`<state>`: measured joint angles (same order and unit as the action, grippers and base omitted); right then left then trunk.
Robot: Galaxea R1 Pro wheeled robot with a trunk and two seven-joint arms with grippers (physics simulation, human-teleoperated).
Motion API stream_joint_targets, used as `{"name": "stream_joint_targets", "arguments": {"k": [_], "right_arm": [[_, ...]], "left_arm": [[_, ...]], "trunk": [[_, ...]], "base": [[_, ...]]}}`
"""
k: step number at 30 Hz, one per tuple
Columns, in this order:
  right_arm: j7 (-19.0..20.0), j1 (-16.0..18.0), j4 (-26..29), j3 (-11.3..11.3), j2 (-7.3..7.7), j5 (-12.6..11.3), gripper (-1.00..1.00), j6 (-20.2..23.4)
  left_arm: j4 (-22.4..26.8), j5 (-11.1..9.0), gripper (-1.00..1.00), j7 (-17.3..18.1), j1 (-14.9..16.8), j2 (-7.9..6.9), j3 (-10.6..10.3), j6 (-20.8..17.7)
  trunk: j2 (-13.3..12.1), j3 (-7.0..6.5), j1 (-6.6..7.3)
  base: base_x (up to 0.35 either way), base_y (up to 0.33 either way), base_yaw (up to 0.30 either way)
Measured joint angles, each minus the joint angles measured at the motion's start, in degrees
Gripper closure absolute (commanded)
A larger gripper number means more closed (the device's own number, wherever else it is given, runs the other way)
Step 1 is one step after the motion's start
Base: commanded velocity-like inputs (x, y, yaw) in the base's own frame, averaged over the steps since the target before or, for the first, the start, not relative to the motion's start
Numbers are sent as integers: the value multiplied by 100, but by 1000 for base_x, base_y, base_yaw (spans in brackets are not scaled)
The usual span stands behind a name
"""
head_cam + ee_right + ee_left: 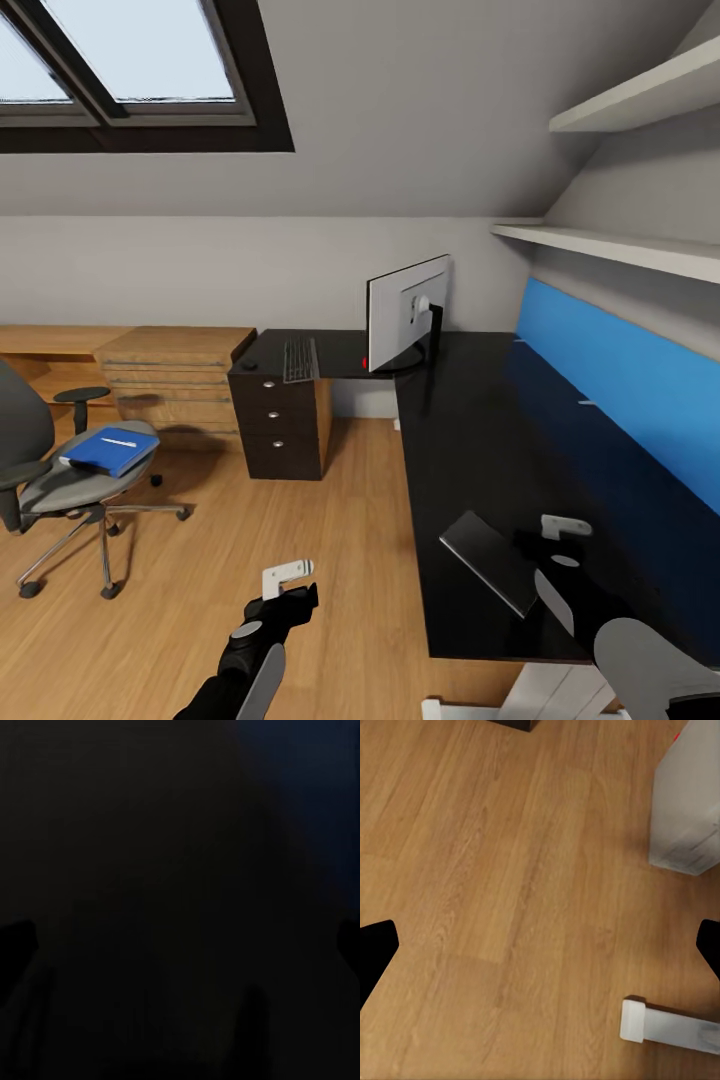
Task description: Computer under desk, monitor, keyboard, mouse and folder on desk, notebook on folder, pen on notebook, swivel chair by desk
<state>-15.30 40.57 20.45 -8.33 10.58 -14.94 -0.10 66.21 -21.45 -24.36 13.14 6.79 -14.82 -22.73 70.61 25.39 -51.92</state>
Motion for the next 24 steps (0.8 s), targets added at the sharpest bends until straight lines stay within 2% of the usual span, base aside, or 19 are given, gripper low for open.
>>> {"name": "stream_joint_targets", "arguments": {"k": [3, 9, 20, 24], "right_arm": [[2, 0, 6, 2, 3, -202, -100, -47], [6, 0, 9, -2, 3, -412, -100, -82], [14, -1, 15, -38, -3, -433, -100, -100], [12, -1, 22, -64, -9, -431, -100, -244]], "left_arm": [[-4, -2, -100, 0, 0, 5, 0, 0], [-30, 1, -100, 0, 0, 8, -1, 0], [-79, 4, -100, 0, 0, 9, -7, 12], [-278, 17, -100, 0, 0, 15, -36, 17]], "trunk": [[0, 0, 0], [0, 0, 0], [0, 0, 1], [0, 0, 3]], "base": [[2, 3, 0], [13, 6, 0], [180, 94, 0], [232, 54, 0]]}}
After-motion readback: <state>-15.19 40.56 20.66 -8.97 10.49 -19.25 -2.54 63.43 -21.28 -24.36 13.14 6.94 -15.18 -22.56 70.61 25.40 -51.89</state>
